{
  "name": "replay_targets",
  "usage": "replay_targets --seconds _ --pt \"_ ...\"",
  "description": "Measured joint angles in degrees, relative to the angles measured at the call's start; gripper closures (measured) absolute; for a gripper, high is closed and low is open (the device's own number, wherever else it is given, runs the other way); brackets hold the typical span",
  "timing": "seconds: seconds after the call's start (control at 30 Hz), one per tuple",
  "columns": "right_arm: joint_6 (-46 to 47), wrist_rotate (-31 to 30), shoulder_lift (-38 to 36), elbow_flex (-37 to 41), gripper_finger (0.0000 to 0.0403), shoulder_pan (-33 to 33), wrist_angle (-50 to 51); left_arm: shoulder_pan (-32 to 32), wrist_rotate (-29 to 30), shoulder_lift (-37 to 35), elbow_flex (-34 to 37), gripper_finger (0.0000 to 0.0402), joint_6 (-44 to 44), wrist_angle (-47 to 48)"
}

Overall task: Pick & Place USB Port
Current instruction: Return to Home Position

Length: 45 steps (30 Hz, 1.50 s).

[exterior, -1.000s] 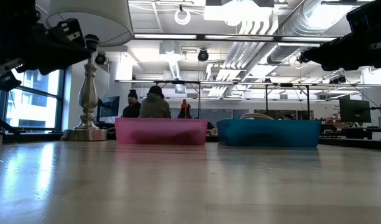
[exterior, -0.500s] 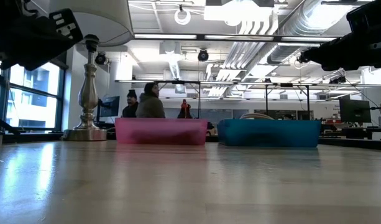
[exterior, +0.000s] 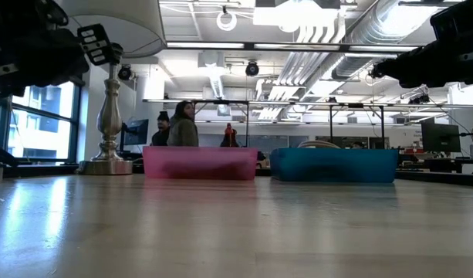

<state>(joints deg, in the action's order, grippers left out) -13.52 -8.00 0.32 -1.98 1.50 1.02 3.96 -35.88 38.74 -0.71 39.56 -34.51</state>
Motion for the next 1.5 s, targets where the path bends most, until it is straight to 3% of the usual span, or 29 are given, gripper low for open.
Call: replay_targets --seconds 0.1,0.33,0.53,0.6,0.8,0.93,1.0,1.23,1.5 --pt "0.0 0.01 0.0 0.0 0.0402 0.0 0.0 3.38 -4.02 0.0 0.0 0.0402 -2.33 0.0" --pt "0.0 0.01 0.0 0.0 0.0402 0.02 0.0 3.55 -3.8 0.0 0.0 0.0401 -1.57 0.42" --pt "0.0 0.0 0.0 0.0 0.0402 0.0 0.02 2.58 -6.81 0.11 -0.02 0.0401 -16.73 1.81" --pt "0.0 0.01 0.0 0.0 0.0402 0.0 0.02 1.98 -3.52 0.24 -0.2 0.0401 -14.43 1.19" --pt "0.0 -0.01 0.02 0.0 0.0402 0.0 0.02 -1.04 14.4 0.11 -0.31 0.0401 -12.84 -0.35" --pt "0.0 0.01 0.02 0.0 0.0402 0.0 0.02 -2.43 21.01 -0.18 -0.33 0.04 -12.89 0.14" --pt "0.0 0.01 0.02 0.0 0.0402 0.0 0.02 -3.45 24.14 -2.8 -0.33 0.04 -12.96 2.87" --pt "0.0 0.0 0.02 0.0 0.0402 0.01 0.0 -3.6 25.01 -21.25 -0.35 0.04 -13.18 15.33" --pt "0.0 0.01 0.02 0.0 0.0402 0.0 0.0 -3.6 25.01 -32.41 -0.35 0.04 -27.84 23.62"
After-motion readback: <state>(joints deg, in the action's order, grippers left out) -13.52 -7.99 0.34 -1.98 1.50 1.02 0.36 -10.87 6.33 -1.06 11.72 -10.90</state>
